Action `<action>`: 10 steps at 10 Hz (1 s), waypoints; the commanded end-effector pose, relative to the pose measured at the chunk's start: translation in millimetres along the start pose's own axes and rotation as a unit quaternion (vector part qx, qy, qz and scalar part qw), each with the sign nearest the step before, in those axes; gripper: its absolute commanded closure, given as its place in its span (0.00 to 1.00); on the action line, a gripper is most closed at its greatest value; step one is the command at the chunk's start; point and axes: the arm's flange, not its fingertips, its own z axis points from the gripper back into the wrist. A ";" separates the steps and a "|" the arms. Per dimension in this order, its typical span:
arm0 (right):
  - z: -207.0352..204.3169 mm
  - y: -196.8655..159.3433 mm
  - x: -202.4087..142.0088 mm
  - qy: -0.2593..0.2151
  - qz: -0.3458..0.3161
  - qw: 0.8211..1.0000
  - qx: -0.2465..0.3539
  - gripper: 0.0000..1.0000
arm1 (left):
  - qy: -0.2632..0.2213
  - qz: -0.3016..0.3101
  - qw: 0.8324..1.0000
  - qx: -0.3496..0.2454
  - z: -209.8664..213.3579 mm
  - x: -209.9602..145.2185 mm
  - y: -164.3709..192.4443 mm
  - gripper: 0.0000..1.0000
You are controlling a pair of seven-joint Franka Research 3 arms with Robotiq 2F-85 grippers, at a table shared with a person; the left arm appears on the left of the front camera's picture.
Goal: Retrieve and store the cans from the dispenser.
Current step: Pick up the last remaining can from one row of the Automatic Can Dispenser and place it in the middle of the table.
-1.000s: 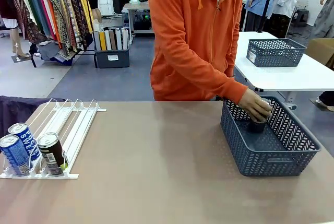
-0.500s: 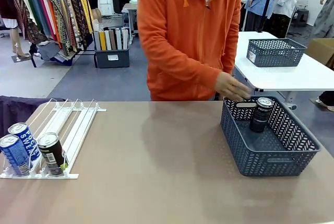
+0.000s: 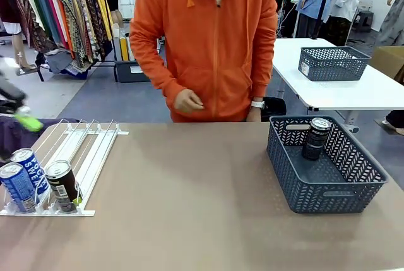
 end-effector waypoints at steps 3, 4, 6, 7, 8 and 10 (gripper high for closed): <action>-0.6 2.5 2.9 -0.007 0.013 1.000 0.011 0.00 | -0.004 0.031 0.975 0.220 -40.5 46.0 11.9 0.00; -0.6 2.5 2.9 -0.007 0.013 1.000 0.011 0.00 | -0.024 0.005 0.963 0.270 -52.8 52.8 14.1 0.00; -0.6 2.5 2.9 -0.007 0.013 1.000 0.011 0.00 | -0.057 -0.011 0.958 0.279 -71.3 66.2 17.6 0.00; -0.6 2.5 2.9 -0.007 0.013 1.000 0.011 0.00 | -0.050 -0.037 0.967 0.245 -73.0 66.1 12.1 0.00; -0.6 2.5 2.9 -0.007 0.013 1.000 0.011 0.00 | -0.034 -0.021 0.959 0.281 -61.2 66.2 12.5 0.00; -0.6 2.5 2.9 -0.007 0.013 1.000 0.011 0.00 | -0.034 -0.021 0.959 0.281 -61.2 66.2 12.5 0.00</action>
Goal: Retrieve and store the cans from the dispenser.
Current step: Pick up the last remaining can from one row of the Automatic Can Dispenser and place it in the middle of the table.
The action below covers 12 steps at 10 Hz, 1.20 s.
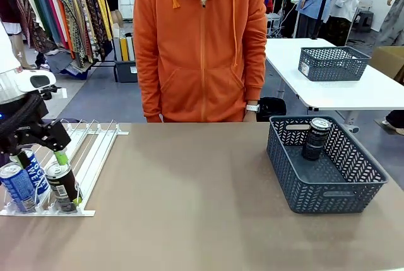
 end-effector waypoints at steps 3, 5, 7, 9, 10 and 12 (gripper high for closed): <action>-0.6 2.5 2.8 -0.007 0.013 1.000 0.011 0.00 | -0.035 0.005 0.998 0.052 -31.7 18.4 -13.8 0.00; -0.6 2.5 2.8 -0.007 0.013 1.000 0.011 0.00 | -0.039 0.010 0.998 0.055 -53.4 22.6 -15.5 0.00; -0.6 2.5 2.8 -0.007 0.013 1.000 0.011 0.00 | -0.050 0.032 0.995 0.076 -66.4 25.9 -11.1 0.00; -0.6 2.5 2.8 -0.007 0.013 1.000 0.011 0.00 | -0.048 0.047 0.994 0.083 -75.5 25.8 -5.7 0.00; -0.6 2.5 2.8 -0.007 0.013 1.000 0.011 0.00 | -0.047 0.037 0.995 0.080 -80.6 27.5 -4.7 0.00; -0.6 2.5 2.8 -0.007 0.013 1.000 0.011 0.00 | -0.037 0.030 0.996 0.074 -87.7 28.2 -4.3 0.00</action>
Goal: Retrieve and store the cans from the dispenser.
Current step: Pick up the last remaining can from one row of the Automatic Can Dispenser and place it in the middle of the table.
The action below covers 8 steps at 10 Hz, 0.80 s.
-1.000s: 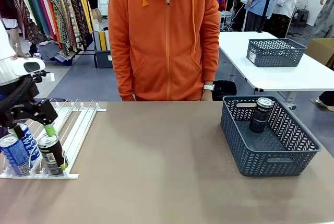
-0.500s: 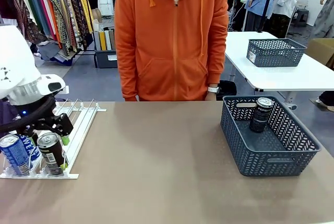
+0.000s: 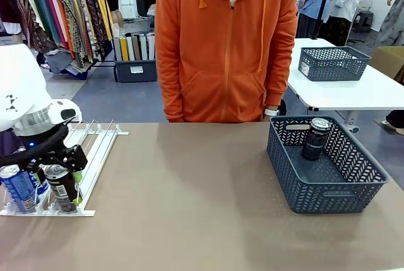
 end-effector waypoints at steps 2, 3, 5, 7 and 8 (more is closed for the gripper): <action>-0.6 2.5 2.9 -0.007 0.013 1.000 0.011 0.00 | -0.003 -0.007 1.000 0.002 -5.8 1.1 0.5 0.00; -0.6 2.5 2.9 -0.007 0.013 1.000 0.011 0.00 | -0.003 -0.007 1.000 0.000 -5.5 0.2 1.1 0.00; -0.6 2.5 2.9 -0.007 0.013 1.000 0.011 0.00 | -0.008 -0.011 1.000 0.006 -6.4 1.8 0.0 0.48; -0.6 2.5 2.9 -0.007 0.013 1.000 0.011 0.00 | -0.004 -0.009 1.000 0.004 -5.0 0.9 -0.2 1.00; -0.6 2.5 2.9 -0.007 0.013 1.000 0.011 0.00 | -0.003 -0.009 1.000 0.000 -3.9 0.4 0.0 1.00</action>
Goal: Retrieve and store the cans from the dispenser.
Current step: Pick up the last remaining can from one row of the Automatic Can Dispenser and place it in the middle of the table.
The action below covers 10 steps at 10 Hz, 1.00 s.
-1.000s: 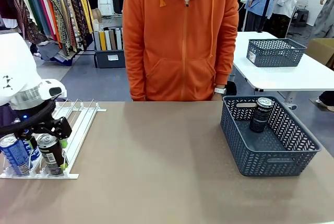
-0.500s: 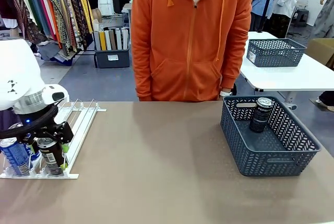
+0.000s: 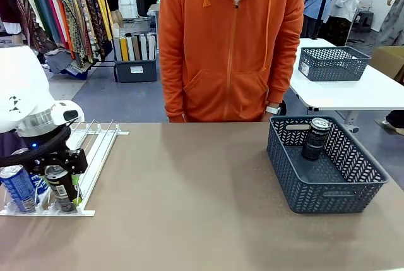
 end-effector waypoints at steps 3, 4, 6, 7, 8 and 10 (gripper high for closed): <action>-0.6 2.5 2.9 -0.007 0.013 1.000 0.011 0.00 | -0.006 -0.007 1.000 -0.002 -2.5 -0.9 2.3 1.00; -0.6 2.5 2.9 -0.007 0.013 1.000 0.011 0.00 | -0.007 -0.004 1.000 -0.005 -1.6 -1.2 2.9 1.00; -0.6 2.5 2.9 -0.007 0.013 1.000 0.011 0.00 | -0.016 0.007 1.000 -0.015 13.8 -4.3 6.0 1.00; -0.6 2.5 2.9 -0.007 0.013 1.000 0.011 0.00 | -0.024 0.027 0.999 -0.019 42.8 -10.0 9.1 1.00; -0.6 2.5 2.9 -0.007 0.013 1.000 0.011 0.00 | -0.039 0.034 0.998 -0.027 78.4 -16.7 11.6 1.00; -0.6 2.5 2.9 -0.007 0.013 1.000 0.011 0.00 | -0.054 0.050 0.996 -0.050 151.5 -34.4 17.2 1.00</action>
